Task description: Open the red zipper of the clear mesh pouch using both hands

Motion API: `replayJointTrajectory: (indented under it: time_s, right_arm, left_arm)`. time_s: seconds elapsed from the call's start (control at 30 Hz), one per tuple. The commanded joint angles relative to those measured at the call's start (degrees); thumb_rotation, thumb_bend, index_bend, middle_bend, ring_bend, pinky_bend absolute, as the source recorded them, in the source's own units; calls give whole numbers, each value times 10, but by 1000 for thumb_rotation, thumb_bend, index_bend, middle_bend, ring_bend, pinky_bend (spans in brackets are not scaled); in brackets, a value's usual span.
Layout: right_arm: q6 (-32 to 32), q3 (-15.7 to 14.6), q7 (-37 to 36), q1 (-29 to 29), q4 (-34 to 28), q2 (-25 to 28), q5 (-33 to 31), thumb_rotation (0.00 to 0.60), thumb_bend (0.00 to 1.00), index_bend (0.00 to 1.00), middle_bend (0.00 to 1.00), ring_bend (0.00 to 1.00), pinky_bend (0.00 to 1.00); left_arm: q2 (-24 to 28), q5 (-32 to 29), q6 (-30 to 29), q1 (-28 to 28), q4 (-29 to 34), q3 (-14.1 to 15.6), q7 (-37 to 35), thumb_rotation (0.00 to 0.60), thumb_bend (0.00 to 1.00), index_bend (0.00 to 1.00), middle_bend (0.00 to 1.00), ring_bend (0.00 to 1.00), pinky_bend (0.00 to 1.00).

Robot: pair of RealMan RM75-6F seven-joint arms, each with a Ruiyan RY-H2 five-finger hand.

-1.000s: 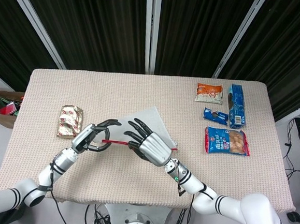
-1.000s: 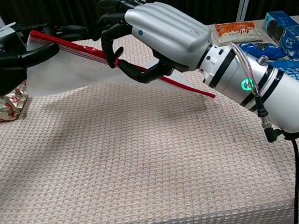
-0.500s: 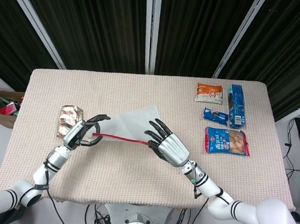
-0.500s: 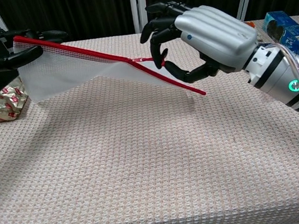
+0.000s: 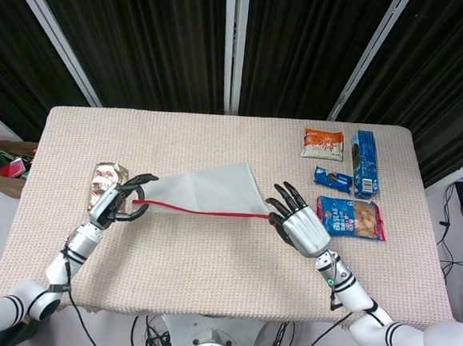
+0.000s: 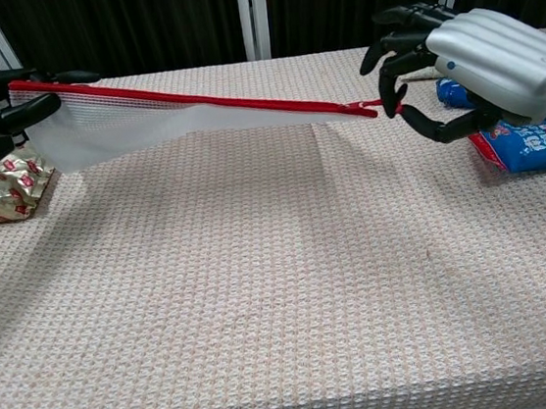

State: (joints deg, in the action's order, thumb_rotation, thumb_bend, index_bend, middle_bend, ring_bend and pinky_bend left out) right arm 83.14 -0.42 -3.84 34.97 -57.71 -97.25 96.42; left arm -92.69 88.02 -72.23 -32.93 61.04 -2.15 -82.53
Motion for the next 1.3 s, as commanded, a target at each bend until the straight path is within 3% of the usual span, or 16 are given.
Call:
replayJointTrajectory:
  time_s: [0.03, 0.47, 0.57, 0.7, 0.73, 0.77, 1.0, 1.17, 1.3]
  right_arm:
    - [6, -4, -5, -16, 1, 10, -6, 600, 597, 965, 239, 0, 0]
    - [6, -3, -14, -30, -12, 22, 6, 600, 564, 928, 235, 0, 0]
    - [-18, -12, 0, -32, -33, 38, 3, 600, 456, 720, 171, 0, 0]
    - [-57, -10, 52, -35, -85, 74, -18, 600, 239, 162, 15, 0, 0]
    - [-68, -7, 62, -35, -100, 84, -27, 600, 197, 61, 2, 0, 0]
    - [-80, -4, 73, -35, -119, 98, -37, 600, 182, 23, 0, 0, 0]
    - [-111, 15, 124, -54, -216, 179, -100, 600, 175, 0, 0, 0, 0]
    - [-79, 28, 124, -94, -264, 232, -137, 600, 189, 0, 33, 0, 0]
    - [-36, 24, 94, -138, -293, 270, -147, 600, 208, 17, 78, 0, 0]
  left_arm:
    - [-1, -1, 2, 2, -1, 0, 1, 600, 420, 647, 219, 102, 111]
    - [-4, 12, 5, 5, 8, 1, 32, 600, 420, 646, 219, 102, 111]
    - [-1, 22, 9, 4, 9, 11, 84, 600, 420, 596, 206, 101, 111]
    - [28, 44, 37, -5, 23, 37, 180, 600, 412, 346, 156, 96, 111]
    - [37, 46, 46, -6, 30, 42, 208, 600, 404, 303, 144, 95, 111]
    - [49, 46, 57, -8, 42, 47, 246, 600, 386, 264, 131, 94, 111]
    - [118, -31, 78, 26, 140, 37, 497, 600, 321, 223, 123, 94, 111]
    - [146, -101, 15, 83, 177, 20, 677, 600, 269, 223, 129, 94, 111]
    - [168, -130, -39, 127, 205, 16, 748, 600, 245, 224, 131, 94, 111]
